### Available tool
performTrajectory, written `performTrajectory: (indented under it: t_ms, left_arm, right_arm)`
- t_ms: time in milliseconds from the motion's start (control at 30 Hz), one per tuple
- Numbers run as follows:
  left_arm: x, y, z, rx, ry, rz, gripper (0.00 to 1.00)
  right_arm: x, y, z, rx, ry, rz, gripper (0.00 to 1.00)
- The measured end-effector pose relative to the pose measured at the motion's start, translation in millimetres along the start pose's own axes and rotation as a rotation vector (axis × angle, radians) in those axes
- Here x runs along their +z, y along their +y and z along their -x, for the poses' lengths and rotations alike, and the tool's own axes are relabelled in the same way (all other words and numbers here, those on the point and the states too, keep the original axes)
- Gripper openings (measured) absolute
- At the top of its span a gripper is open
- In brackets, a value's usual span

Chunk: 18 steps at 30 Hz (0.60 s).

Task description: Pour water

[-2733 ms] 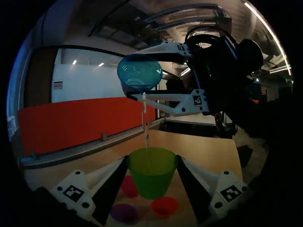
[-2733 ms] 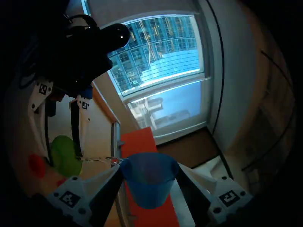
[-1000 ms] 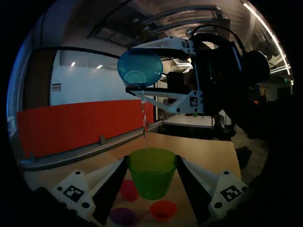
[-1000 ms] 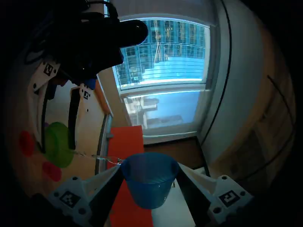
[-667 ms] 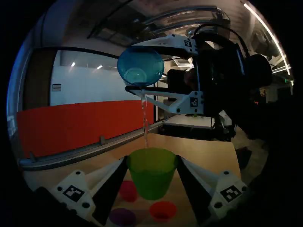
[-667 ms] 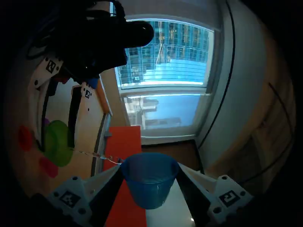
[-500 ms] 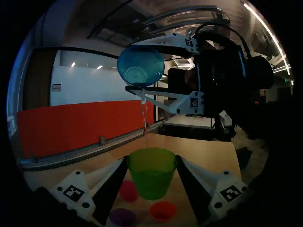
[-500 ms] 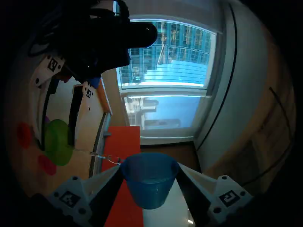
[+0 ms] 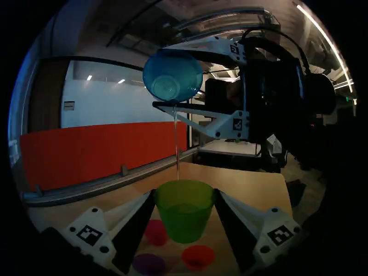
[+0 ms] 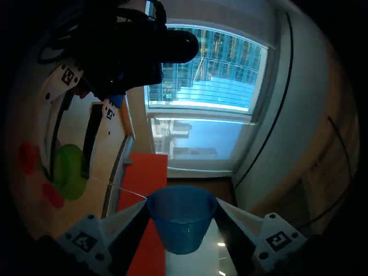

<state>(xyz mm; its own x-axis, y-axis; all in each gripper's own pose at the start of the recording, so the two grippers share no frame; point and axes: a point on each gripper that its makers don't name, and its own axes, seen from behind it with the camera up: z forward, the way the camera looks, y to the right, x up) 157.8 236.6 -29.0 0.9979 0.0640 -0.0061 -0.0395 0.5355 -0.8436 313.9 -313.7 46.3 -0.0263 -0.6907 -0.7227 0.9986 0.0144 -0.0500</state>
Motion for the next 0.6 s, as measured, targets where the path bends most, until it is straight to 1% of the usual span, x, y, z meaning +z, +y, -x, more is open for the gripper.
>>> performTrajectory:
  t_ms: [200,500,600]
  left_arm:
    - [0.1,0.6,0.3,0.000,-0.001,0.001,0.89]
    - [0.4,1.8,-0.4,0.000,0.000,0.003,0.89]
    - [0.6,1.9,-0.6,0.001,0.000,0.003,0.89]
  right_arm:
    - [-1.0,-1.3,-4.9,-0.022,0.002,0.003,0.91]
    - [-2.6,-0.3,-3.3,-0.018,0.001,0.006,0.91]
    - [-2.9,0.1,0.3,-0.007,-0.001,0.006,0.91]
